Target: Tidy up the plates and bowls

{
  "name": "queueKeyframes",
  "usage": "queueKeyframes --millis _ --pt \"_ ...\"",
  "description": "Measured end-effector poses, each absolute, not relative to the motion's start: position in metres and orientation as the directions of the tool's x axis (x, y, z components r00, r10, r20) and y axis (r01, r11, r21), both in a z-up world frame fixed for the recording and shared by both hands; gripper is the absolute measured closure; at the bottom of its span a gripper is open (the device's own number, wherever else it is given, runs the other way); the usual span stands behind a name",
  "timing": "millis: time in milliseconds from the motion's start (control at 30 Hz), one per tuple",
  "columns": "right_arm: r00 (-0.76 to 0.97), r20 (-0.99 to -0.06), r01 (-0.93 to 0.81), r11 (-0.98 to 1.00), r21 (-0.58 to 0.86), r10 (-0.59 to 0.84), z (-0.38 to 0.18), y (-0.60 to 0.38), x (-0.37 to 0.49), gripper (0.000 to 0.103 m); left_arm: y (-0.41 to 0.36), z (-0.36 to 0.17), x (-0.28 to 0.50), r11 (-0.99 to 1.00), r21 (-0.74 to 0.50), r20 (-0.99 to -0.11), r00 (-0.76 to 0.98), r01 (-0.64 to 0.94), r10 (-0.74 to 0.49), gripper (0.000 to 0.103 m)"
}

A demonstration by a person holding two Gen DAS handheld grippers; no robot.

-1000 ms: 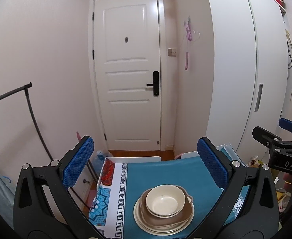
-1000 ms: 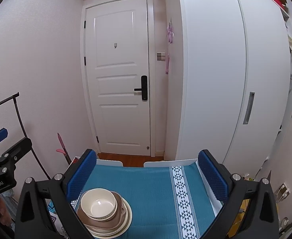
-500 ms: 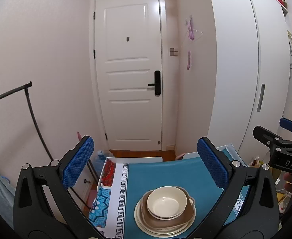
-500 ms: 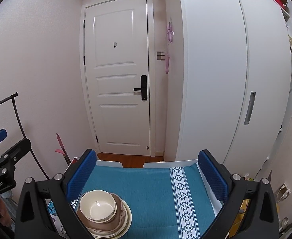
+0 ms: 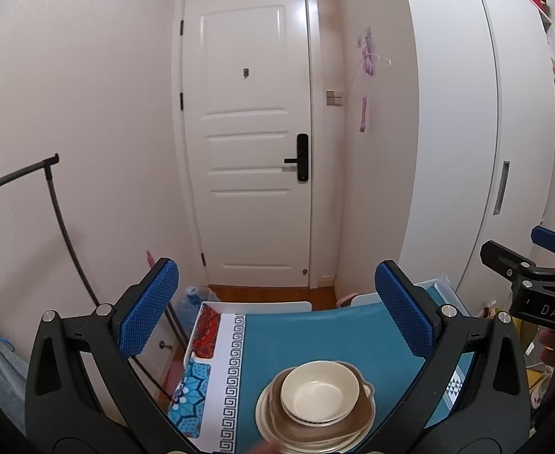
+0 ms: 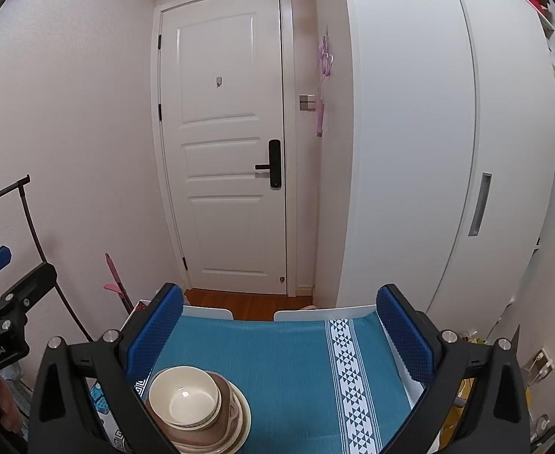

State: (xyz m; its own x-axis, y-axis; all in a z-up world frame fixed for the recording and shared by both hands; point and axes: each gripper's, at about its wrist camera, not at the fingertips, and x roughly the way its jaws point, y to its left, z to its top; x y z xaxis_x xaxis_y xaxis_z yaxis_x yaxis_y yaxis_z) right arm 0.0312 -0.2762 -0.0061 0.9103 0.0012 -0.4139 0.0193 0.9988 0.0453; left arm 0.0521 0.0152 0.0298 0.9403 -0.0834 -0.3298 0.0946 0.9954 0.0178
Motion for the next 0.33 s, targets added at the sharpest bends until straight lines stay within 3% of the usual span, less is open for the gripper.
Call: queueKeyframes --millis 333 --pt "0.905 -0.426 0.017 0.999 0.044 0.003 -0.011 -0.279 0.05 0.001 0.01 0.024 0.075 0.996 0.021 -0.315 0.946 0.086 -0.075 0.0"
